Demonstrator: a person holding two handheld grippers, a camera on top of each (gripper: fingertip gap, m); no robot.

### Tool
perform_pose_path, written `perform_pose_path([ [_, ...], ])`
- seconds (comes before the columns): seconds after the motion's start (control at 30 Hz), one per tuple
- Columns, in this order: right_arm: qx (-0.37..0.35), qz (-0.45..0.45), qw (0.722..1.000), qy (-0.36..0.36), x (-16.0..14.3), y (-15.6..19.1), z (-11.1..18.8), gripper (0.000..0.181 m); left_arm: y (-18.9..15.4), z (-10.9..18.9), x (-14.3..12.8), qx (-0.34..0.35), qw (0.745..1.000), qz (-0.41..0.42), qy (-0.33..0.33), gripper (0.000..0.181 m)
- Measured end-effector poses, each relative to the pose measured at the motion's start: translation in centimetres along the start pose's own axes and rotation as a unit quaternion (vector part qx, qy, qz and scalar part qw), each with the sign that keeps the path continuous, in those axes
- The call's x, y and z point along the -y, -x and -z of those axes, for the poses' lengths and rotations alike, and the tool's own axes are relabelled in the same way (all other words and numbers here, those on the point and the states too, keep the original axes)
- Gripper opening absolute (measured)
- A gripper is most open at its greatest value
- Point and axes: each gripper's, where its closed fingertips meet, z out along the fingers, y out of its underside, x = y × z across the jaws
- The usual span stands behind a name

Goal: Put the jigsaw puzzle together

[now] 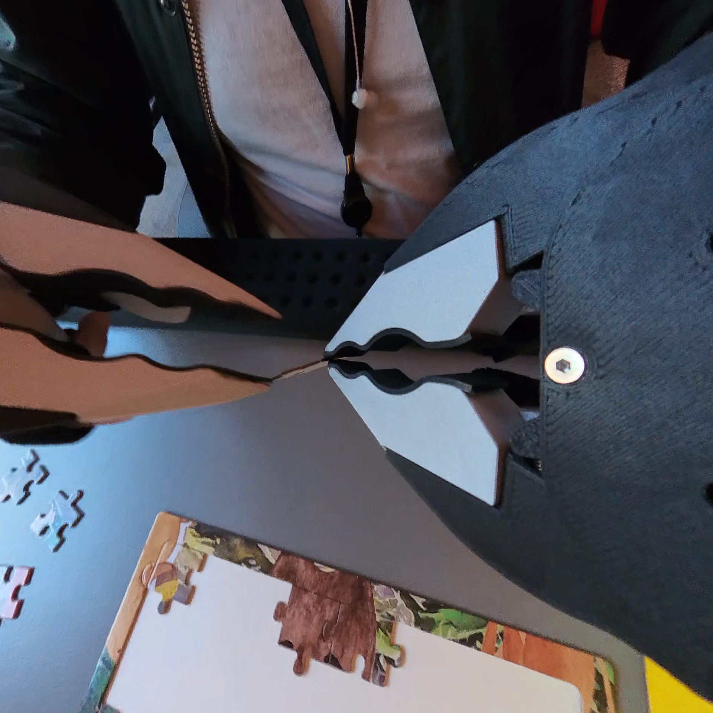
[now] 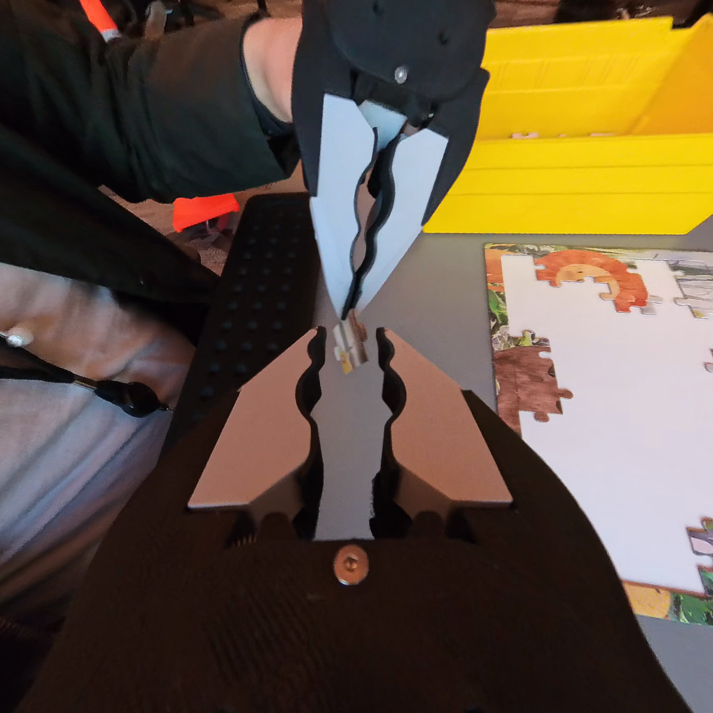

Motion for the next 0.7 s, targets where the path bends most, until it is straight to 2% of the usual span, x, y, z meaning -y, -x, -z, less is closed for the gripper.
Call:
perform_pose_path([
  [0.07,0.007,0.001,1.000,0.013,-0.5,0.1,-0.6,0.026,-0.6,-0.2,0.1,-0.019,1.000,0.002,0.003,0.000],
  [0.2,0.049,-0.012,0.998,0.024,-1.0,1.1,-1.0,0.002,-0.8,-0.4,-0.4,-0.021,0.999,-0.010,0.023,0.000],
  [0.3,0.036,-0.028,0.999,0.010,-0.9,0.3,-0.8,0.001,0.0,-0.3,0.1,0.002,1.000,-0.008,0.003,0.000],
  [0.33,0.019,-0.041,0.999,-0.003,-0.7,-0.5,-0.5,0.001,0.8,0.1,0.6,0.024,0.999,-0.001,-0.022,0.008],
  [0.37,0.004,-0.062,0.998,-0.021,-0.5,-1.4,-0.2,0.000,1.6,0.7,1.2,0.042,0.998,0.007,-0.051,0.024],
  [0.4,-0.013,-0.092,0.995,-0.048,-0.1,-2.4,0.3,0.000,2.3,1.4,1.7,0.053,0.995,0.021,-0.081,0.030],
  [0.47,-0.041,-0.177,0.975,-0.129,1.1,-4.7,1.6,0.001,3.6,3.0,2.6,0.067,0.984,0.057,-0.153,0.029],
  [0.57,-0.020,-0.301,0.919,-0.255,2.6,-6.9,3.6,0.000,4.5,4.7,4.2,0.036,0.954,0.114,-0.276,0.027],
  [0.63,0.009,-0.349,0.887,-0.303,3.0,-7.4,4.2,0.001,4.3,5.1,4.9,-0.007,0.931,0.143,-0.334,0.026],
  [0.7,0.033,-0.365,0.869,-0.331,3.4,-7.4,4.4,0.000,4.2,5.0,5.4,-0.041,0.914,0.167,-0.369,0.024],
])
